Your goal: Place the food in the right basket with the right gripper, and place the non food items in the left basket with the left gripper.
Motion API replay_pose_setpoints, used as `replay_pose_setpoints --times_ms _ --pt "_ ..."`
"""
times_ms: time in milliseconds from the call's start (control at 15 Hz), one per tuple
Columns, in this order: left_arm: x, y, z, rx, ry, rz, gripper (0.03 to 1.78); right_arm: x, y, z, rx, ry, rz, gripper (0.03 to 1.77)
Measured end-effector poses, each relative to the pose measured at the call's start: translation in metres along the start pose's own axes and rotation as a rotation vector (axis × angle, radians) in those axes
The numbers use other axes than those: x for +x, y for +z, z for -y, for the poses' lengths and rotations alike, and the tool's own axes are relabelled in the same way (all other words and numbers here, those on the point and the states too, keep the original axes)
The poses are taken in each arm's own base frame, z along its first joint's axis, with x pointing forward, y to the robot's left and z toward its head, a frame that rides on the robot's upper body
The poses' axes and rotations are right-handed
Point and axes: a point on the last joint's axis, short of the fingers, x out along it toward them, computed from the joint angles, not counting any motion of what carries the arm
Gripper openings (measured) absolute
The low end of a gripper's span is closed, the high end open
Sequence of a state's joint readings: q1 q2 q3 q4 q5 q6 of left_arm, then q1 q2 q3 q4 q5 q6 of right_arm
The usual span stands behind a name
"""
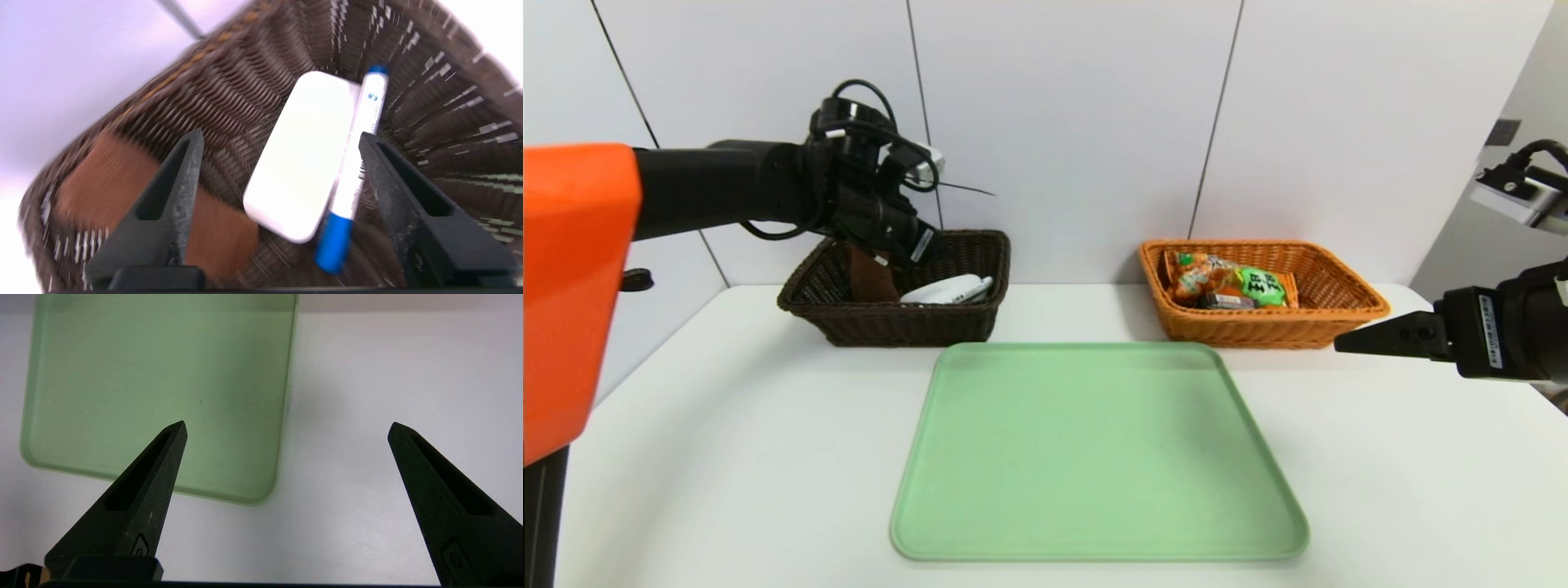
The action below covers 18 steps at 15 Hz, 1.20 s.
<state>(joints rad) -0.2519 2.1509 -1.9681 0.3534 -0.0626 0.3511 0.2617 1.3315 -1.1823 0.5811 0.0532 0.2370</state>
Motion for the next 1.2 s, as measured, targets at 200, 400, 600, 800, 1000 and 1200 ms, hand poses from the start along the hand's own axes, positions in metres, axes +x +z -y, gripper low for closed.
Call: replay_pose_setpoints --times_ms 200,400,600,800,1000,1200 --pt "-0.048 0.013 -0.005 -0.248 0.096 -0.013 1.47 -0.003 -0.001 0.000 -0.009 0.000 0.010 1.70" --pt "-0.102 0.011 -0.002 -0.458 0.143 -0.060 1.54 -0.014 -0.003 -0.001 -0.013 0.008 0.042 1.70" --pt "-0.159 -0.011 0.010 -0.581 0.174 -0.100 1.60 -0.034 -0.008 -0.001 -0.026 0.020 0.091 1.70" --pt "-0.216 -0.047 0.026 -0.609 0.227 -0.120 1.63 -0.053 -0.020 0.001 -0.075 0.026 0.141 1.70" --pt "-0.267 -0.090 0.044 -0.615 0.264 -0.098 1.66 -0.072 -0.039 0.006 -0.108 0.019 0.185 1.70" --pt "-0.300 -0.136 0.059 -0.619 0.303 -0.086 1.67 -0.085 -0.062 0.015 -0.100 -0.008 0.218 1.70"
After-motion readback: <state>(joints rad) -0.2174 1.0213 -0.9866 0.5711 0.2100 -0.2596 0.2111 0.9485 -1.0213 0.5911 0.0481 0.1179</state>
